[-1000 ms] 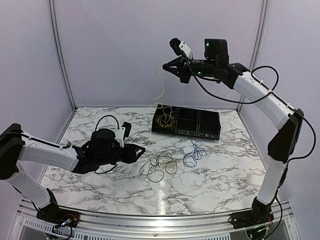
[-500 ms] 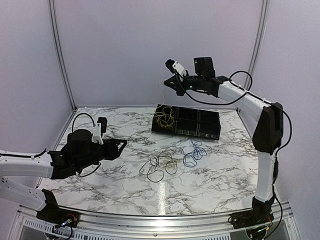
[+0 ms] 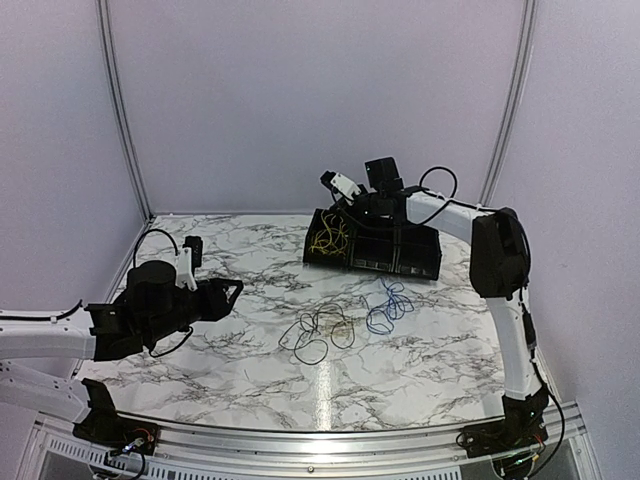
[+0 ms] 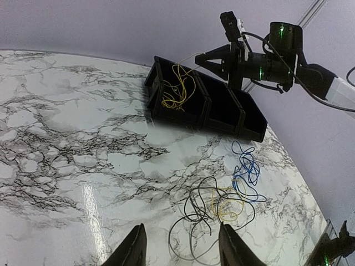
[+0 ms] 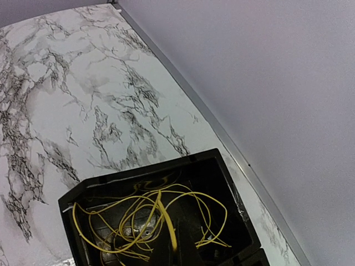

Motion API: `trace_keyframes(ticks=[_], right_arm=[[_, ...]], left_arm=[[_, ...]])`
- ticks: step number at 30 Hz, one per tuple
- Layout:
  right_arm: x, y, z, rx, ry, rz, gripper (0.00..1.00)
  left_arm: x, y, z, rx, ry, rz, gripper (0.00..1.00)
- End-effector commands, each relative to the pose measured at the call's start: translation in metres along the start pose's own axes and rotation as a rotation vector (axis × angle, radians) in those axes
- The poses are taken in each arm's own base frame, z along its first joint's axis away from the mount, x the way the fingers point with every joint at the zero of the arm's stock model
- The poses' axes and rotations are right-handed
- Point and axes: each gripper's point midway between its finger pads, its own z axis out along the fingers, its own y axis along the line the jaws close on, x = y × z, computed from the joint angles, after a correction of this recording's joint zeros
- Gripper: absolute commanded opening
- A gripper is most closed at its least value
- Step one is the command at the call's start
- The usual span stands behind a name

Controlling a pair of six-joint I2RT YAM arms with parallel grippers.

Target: Untangle the cables

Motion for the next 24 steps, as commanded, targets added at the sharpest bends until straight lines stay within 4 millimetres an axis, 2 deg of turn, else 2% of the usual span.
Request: trace_keyframes(ticks=[1, 5, 10, 15, 24], right_arm=[[-0.018, -0.029, -0.005, 0.127, -0.027, -0.056, 0.0], [-0.007, -0.039, 0.003, 0.186, -0.004, -0.065, 0.0], [-0.002, -0.041, 0.015, 0.179, 0.006, -0.062, 0.0], [0.011, -0.034, 0.022, 0.153, 0.03, -0.063, 0.0], [0.04, -0.019, 0.021, 0.095, 0.139, -0.107, 0.01]], left_arm=[[0.005, 0.011, -0.003, -0.041, 0.01, -0.006, 0.47], [0.006, 0.011, -0.003, -0.044, 0.015, -0.015, 0.47], [0.006, 0.012, -0.004, -0.046, 0.019, -0.024, 0.48], [0.008, 0.013, -0.004, -0.05, 0.023, -0.029, 0.48], [0.01, 0.015, -0.001, -0.063, 0.03, -0.029, 0.48]])
